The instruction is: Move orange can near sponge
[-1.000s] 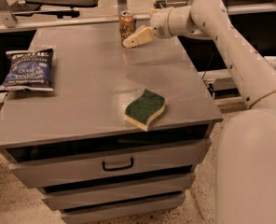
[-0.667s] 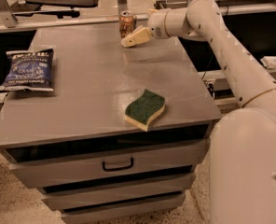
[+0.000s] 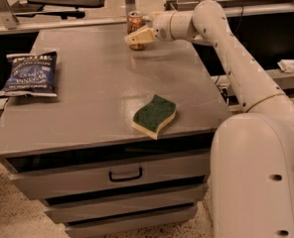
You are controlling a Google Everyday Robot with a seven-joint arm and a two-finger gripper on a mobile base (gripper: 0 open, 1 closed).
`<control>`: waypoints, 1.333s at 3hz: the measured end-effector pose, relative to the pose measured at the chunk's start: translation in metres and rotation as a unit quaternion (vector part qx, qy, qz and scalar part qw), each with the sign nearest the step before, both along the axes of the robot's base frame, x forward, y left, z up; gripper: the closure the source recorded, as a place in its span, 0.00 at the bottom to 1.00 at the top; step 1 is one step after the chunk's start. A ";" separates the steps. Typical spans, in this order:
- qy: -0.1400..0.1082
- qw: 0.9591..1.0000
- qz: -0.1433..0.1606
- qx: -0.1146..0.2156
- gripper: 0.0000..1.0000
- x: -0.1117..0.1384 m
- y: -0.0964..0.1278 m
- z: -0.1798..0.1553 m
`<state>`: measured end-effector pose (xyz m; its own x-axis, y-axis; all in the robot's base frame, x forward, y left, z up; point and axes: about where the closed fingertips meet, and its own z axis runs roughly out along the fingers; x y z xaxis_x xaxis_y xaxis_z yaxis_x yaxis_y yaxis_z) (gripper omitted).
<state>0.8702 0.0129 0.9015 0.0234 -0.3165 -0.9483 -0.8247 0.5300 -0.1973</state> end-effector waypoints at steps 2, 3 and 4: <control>0.012 1.000 -0.005 0.020 0.65 0.005 0.017 0.004; 0.012 0.999 0.008 0.030 0.88 -0.014 0.016 0.020; 0.023 0.999 0.020 0.033 1.00 -0.055 0.005 0.040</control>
Offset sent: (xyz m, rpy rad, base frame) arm 0.0035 0.0164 0.0136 0.0664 0.0293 -0.0212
